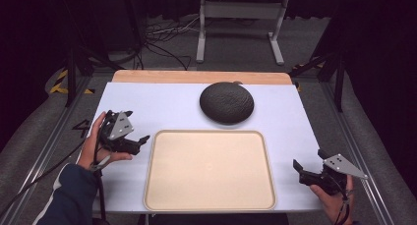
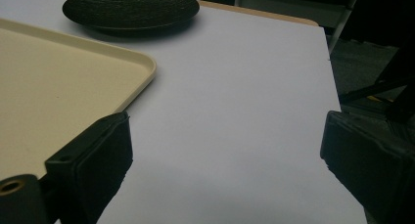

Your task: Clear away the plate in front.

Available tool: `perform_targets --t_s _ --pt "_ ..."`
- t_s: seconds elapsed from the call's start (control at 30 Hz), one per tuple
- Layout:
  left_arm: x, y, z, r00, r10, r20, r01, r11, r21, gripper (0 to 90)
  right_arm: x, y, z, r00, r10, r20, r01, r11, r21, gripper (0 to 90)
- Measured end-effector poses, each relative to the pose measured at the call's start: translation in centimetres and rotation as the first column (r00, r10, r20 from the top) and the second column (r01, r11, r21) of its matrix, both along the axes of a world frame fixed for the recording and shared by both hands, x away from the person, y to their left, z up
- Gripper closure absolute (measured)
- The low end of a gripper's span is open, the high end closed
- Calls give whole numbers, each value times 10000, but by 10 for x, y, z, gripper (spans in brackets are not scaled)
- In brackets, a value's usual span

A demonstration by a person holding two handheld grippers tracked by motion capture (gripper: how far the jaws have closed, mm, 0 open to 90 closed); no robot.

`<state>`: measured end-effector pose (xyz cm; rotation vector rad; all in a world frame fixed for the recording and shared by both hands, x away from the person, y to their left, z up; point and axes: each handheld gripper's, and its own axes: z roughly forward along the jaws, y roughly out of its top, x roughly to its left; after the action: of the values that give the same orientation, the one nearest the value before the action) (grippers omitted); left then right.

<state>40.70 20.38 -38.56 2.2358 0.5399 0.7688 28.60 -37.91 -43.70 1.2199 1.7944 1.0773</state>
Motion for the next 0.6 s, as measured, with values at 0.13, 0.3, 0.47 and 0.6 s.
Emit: perform_targets --t_s 0.13,0.3,0.47,0.6 --pt "20 -19 4 9993 -298 -221 300 9995 126 59 0 0 0 10000 -3 -6 3 10000 -1 58" --pt "40 -41 2 9975 -555 -439 570 9978 341 57 0 0 0 10000 -31 9 31 10000 -32 58" --pt "54 -65 2 9962 -777 -393 805 9939 753 61 1 1 -1 10000 -24 -16 24 10000 -37 58" --pt "68 -93 0 9941 -998 -430 1042 9875 1185 64 0 0 -1 10000 -29 0 29 10000 -28 58"
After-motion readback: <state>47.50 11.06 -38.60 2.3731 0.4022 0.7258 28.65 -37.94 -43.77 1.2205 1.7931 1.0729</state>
